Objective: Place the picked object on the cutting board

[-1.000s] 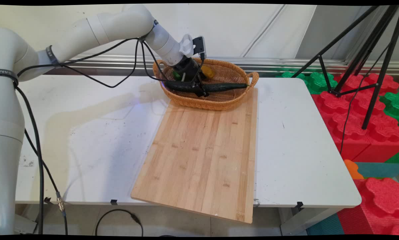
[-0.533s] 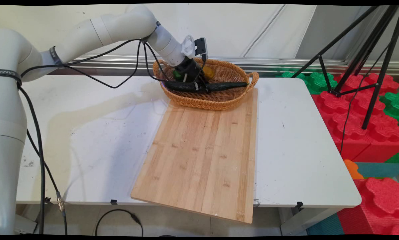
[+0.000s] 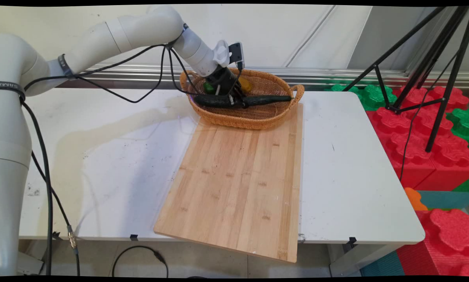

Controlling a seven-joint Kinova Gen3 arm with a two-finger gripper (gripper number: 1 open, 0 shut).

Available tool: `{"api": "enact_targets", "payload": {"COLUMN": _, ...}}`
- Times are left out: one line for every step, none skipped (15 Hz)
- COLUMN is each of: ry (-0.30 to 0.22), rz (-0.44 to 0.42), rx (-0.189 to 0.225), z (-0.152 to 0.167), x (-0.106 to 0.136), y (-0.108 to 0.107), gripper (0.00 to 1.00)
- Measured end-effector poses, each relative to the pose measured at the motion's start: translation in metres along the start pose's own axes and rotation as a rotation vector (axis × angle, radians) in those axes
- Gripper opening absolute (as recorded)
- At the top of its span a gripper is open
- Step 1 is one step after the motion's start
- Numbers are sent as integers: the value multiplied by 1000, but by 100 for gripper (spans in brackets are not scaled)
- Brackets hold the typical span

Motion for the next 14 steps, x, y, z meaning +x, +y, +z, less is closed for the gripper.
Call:
{"api": "enact_targets", "payload": {"ry": 4, "rz": -1, "rx": 1, "z": -2, "x": 0, "y": -1, "gripper": 0}}
{"api": "enact_targets", "payload": {"ry": 14, "rz": -1, "rx": 4, "z": -5, "x": 1, "y": -2, "gripper": 0}}
{"api": "enact_targets", "payload": {"ry": 22, "rz": -2, "rx": 6, "z": -9, "x": 2, "y": -2, "gripper": 0}}
{"api": "enact_targets", "payload": {"ry": 28, "rz": -2, "rx": 8, "z": -13, "x": 2, "y": -3, "gripper": 0}}
{"api": "enact_targets", "payload": {"ry": 36, "rz": 3, "rx": 8, "z": -19, "x": 3, "y": -4, "gripper": 0}}
{"api": "enact_targets", "payload": {"ry": 42, "rz": 9, "rx": 9, "z": -24, "x": 3, "y": -4, "gripper": 0}}
{"api": "enact_targets", "payload": {"ry": 46, "rz": 15, "rx": 10, "z": -29, "x": 2, "y": -5, "gripper": 0}}
{"api": "enact_targets", "payload": {"ry": 51, "rz": 22, "rx": 11, "z": -36, "x": 2, "y": -5, "gripper": 0}}
{"api": "enact_targets", "payload": {"ry": 56, "rz": 28, "rx": 13, "z": -43, "x": 1, "y": -5, "gripper": 0}}
{"api": "enact_targets", "payload": {"ry": 62, "rz": 33, "rx": 14, "z": -49, "x": 1, "y": -6, "gripper": 0}}
{"api": "enact_targets", "payload": {"ry": 69, "rz": 37, "rx": 14, "z": -54, "x": 2, "y": -5, "gripper": 0}}
{"api": "enact_targets", "payload": {"ry": 75, "rz": 40, "rx": 14, "z": -59, "x": 2, "y": -5, "gripper": 0}}
{"api": "enact_targets", "payload": {"ry": 85, "rz": 42, "rx": 15, "z": -66, "x": 3, "y": -5, "gripper": 0}}
{"api": "enact_targets", "payload": {"ry": 101, "rz": 41, "rx": 17, "z": -75, "x": 4, "y": -4, "gripper": 0}}
